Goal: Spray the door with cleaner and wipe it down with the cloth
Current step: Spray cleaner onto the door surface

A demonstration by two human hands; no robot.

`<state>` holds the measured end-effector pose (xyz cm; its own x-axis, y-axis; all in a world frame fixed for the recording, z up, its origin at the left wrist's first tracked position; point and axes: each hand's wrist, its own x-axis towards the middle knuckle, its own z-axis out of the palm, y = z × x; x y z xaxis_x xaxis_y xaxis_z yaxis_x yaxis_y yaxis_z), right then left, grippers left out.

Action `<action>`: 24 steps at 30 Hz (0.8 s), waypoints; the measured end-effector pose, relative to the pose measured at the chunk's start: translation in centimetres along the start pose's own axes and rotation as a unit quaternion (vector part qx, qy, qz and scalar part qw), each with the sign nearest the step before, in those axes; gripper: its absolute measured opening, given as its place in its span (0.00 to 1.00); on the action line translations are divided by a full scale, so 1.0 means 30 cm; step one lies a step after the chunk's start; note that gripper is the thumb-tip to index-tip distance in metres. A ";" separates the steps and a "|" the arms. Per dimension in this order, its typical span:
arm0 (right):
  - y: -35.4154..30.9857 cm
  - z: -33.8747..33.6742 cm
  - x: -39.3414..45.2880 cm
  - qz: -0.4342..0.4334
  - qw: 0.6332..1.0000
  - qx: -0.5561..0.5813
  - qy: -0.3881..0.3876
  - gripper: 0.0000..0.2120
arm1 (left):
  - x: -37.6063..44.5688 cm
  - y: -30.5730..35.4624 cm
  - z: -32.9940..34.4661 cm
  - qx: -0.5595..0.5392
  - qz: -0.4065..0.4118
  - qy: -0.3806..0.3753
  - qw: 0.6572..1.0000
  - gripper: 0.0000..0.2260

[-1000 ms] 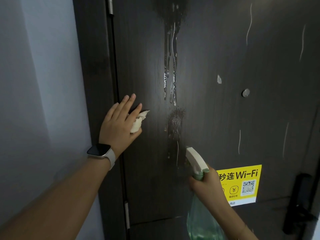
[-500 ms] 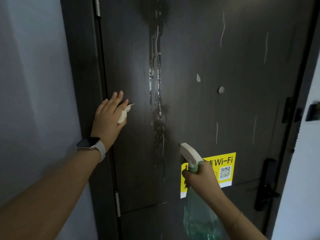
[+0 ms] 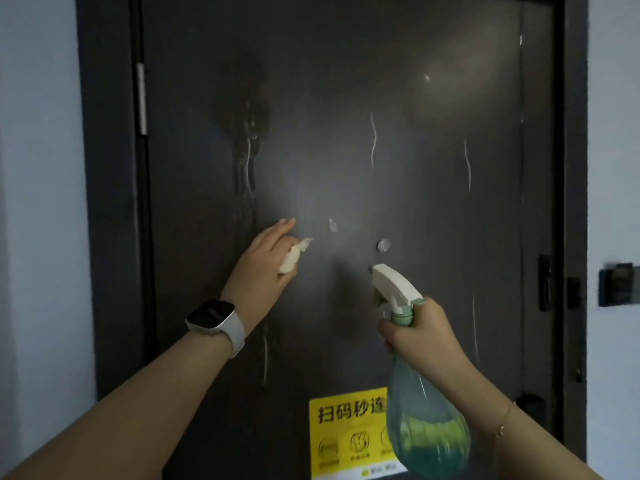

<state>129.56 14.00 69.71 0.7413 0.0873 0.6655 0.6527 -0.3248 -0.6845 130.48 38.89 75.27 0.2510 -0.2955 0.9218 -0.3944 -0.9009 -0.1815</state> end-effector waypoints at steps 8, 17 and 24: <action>-0.007 -0.322 0.362 -0.069 0.996 0.047 -0.027 0.04 | 0.302 0.074 0.150 0.046 -0.138 0.011 0.989 0.09; -0.233 -0.387 0.666 -0.136 0.990 0.029 -0.018 0.03 | 0.345 0.059 0.179 0.149 -0.238 -0.090 0.956 0.34; -0.321 -0.370 0.782 -0.128 0.990 0.057 0.023 0.08 | 0.326 0.020 0.202 0.142 -0.216 -0.075 0.963 0.33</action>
<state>138.91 8.72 95.22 0.5427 0.1086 0.8329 0.8337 -0.1900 -0.5185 138.06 33.53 82.10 0.4708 0.1029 0.8762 0.0272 -0.9944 0.1022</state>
